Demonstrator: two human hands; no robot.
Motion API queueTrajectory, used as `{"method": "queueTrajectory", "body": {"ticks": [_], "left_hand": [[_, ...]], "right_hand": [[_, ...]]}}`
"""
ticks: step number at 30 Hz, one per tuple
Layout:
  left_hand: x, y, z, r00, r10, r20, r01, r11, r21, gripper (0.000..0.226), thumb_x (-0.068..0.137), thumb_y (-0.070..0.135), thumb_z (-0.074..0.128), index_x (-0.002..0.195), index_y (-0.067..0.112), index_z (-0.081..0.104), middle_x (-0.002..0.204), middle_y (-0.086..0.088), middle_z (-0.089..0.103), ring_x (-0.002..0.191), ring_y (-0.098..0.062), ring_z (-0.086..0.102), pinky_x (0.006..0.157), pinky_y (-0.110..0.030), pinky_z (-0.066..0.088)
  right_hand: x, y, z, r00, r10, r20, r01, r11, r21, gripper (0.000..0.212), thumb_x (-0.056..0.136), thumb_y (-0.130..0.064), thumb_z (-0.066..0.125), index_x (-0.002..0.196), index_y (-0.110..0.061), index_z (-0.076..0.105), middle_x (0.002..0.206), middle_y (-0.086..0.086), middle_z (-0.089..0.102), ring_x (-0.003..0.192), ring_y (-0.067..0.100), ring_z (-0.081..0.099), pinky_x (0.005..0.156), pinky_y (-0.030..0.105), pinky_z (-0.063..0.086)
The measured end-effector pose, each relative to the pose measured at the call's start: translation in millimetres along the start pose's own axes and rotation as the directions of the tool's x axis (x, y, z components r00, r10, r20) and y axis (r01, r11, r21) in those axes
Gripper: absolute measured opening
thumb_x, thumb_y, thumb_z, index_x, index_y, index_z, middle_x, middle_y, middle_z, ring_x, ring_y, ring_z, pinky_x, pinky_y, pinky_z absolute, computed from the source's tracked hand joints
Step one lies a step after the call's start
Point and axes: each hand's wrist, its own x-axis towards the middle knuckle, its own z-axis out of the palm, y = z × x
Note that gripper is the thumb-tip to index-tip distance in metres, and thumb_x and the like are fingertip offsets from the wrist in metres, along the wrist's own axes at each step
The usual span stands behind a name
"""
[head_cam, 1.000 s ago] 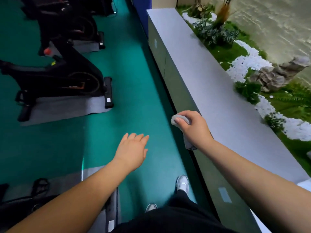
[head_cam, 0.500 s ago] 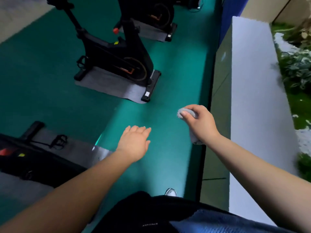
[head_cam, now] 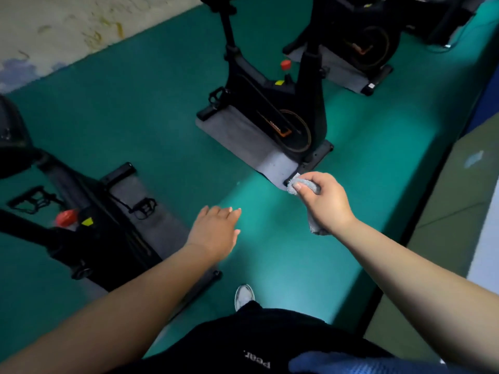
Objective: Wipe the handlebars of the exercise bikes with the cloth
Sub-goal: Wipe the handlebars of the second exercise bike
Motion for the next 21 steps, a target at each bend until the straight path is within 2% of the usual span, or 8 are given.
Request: {"method": "queueTrajectory", "body": {"ticks": [2,4,6,9,11,14,17,21], "left_hand": [[17,-11,-6,1.0,-0.023,-0.002,0.023,1.0,0.003,0.057,0.097,0.043,0.037,0.149,0.023,0.023,0.15,0.001,0.035,0.136,-0.022,0.032,0.115,-0.041,0.016],[36,-22,-13,0.999,-0.052,0.012,0.052,0.998,-0.019,0.057,0.098,0.043,0.037,0.149,0.024,0.022,0.152,0.001,0.033,0.137,-0.022,0.03,0.115,-0.041,0.015],[54,-32,-20,0.997,-0.081,0.013,0.081,0.996,-0.028,0.057,0.098,0.042,0.037,0.15,0.024,0.022,0.153,0.001,0.032,0.137,-0.021,0.03,0.115,-0.041,0.015],[78,-43,-27,0.99,-0.144,-0.002,0.144,0.988,-0.057,0.057,0.097,0.042,0.038,0.149,0.024,0.024,0.151,0.001,0.036,0.136,-0.021,0.033,0.115,-0.041,0.018],[94,-48,-29,0.98,-0.2,-0.005,0.2,0.977,-0.069,0.057,0.097,0.042,0.039,0.149,0.024,0.024,0.15,0.001,0.037,0.135,-0.02,0.034,0.115,-0.042,0.019],[121,-56,-30,0.955,-0.296,0.003,0.295,0.95,-0.102,0.057,0.097,0.042,0.039,0.149,0.024,0.024,0.15,0.001,0.037,0.135,-0.021,0.035,0.115,-0.041,0.02],[146,-63,-35,0.904,-0.427,0.009,0.423,0.895,-0.143,0.057,0.097,0.041,0.039,0.149,0.023,0.024,0.149,0.0,0.038,0.134,-0.022,0.037,0.113,-0.041,0.021],[170,-69,-46,0.809,-0.586,0.045,0.582,0.789,-0.199,0.057,0.097,0.04,0.037,0.149,0.023,0.022,0.15,0.001,0.037,0.134,-0.021,0.035,0.114,-0.04,0.02]], "right_hand": [[26,-14,4,0.999,-0.041,0.032,0.041,0.999,0.016,0.011,0.089,-0.033,0.063,0.079,-0.039,0.062,0.094,-0.008,0.062,0.084,0.006,0.058,0.071,0.014,0.039],[51,-23,8,0.995,-0.079,0.053,0.078,0.997,0.015,0.014,0.088,-0.03,0.064,0.079,-0.04,0.06,0.092,-0.012,0.06,0.084,0.001,0.054,0.068,0.003,0.034],[77,-30,13,0.993,-0.089,0.08,0.088,0.996,0.017,0.006,0.088,-0.031,0.065,0.087,-0.036,0.063,0.098,-0.007,0.059,0.089,0.004,0.054,0.071,0.005,0.033],[118,-36,22,0.983,-0.115,0.141,0.114,0.993,0.018,0.006,0.087,-0.029,0.066,0.089,-0.035,0.064,0.1,-0.005,0.058,0.091,0.006,0.053,0.072,0.004,0.033],[148,-43,28,0.967,-0.167,0.191,0.166,0.986,0.018,0.008,0.088,-0.028,0.067,0.089,-0.034,0.063,0.097,-0.006,0.057,0.09,0.007,0.053,0.076,0.01,0.035],[198,-52,38,0.932,-0.215,0.291,0.217,0.976,0.026,0.005,0.089,-0.028,0.066,0.091,-0.031,0.064,0.1,-0.004,0.056,0.085,0.0,0.052,0.079,0.015,0.034],[253,-61,48,0.874,-0.295,0.387,0.312,0.95,0.018,0.004,0.089,-0.029,0.065,0.092,-0.029,0.067,0.101,-0.002,0.059,0.087,0.0,0.053,0.077,0.017,0.037],[313,-84,62,0.79,-0.368,0.491,0.401,0.915,0.04,0.005,0.088,-0.029,0.065,0.09,-0.033,0.066,0.099,-0.003,0.06,0.091,0.008,0.057,0.082,0.025,0.042]]}}
